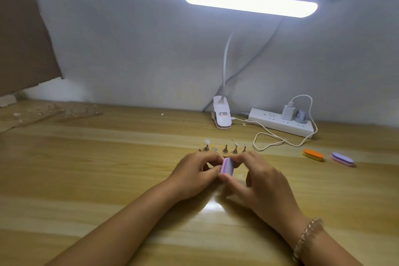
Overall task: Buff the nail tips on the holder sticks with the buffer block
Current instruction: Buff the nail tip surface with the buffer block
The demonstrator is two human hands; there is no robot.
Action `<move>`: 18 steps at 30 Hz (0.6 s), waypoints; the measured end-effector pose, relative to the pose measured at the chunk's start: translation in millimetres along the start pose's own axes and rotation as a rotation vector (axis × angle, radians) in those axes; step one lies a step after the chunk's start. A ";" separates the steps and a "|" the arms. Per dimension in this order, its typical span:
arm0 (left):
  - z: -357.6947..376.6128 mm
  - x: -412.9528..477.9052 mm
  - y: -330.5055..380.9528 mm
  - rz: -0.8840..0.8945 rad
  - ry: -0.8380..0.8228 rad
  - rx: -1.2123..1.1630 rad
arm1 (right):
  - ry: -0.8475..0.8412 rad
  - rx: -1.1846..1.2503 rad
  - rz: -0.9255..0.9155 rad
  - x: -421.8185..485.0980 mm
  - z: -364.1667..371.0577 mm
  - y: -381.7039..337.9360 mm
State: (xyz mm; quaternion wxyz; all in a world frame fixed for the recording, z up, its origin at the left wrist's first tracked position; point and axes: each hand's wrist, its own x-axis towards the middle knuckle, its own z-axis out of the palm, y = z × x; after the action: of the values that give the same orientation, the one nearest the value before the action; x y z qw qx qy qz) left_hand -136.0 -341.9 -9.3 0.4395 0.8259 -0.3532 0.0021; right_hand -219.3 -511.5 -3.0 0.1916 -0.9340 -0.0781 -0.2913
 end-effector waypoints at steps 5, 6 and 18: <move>0.5 0.1 -0.1 -0.009 0.034 -0.036 | 0.000 0.050 0.040 1.2 -0.4 4.7; 0.4 0.1 -0.4 -0.014 0.042 -0.042 | -0.012 0.048 0.005 -0.9 0.0 1.8; -0.6 -0.3 4.6 0.004 0.074 -0.061 | 0.003 0.009 0.083 2.9 -2.5 0.4</move>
State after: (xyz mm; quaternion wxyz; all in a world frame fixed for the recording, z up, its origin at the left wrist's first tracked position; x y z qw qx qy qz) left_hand -138.8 -342.9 -5.6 0.4771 0.8108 -0.3384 0.0228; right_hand -218.2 -512.7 0.4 0.2080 -0.9351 -0.0401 -0.2841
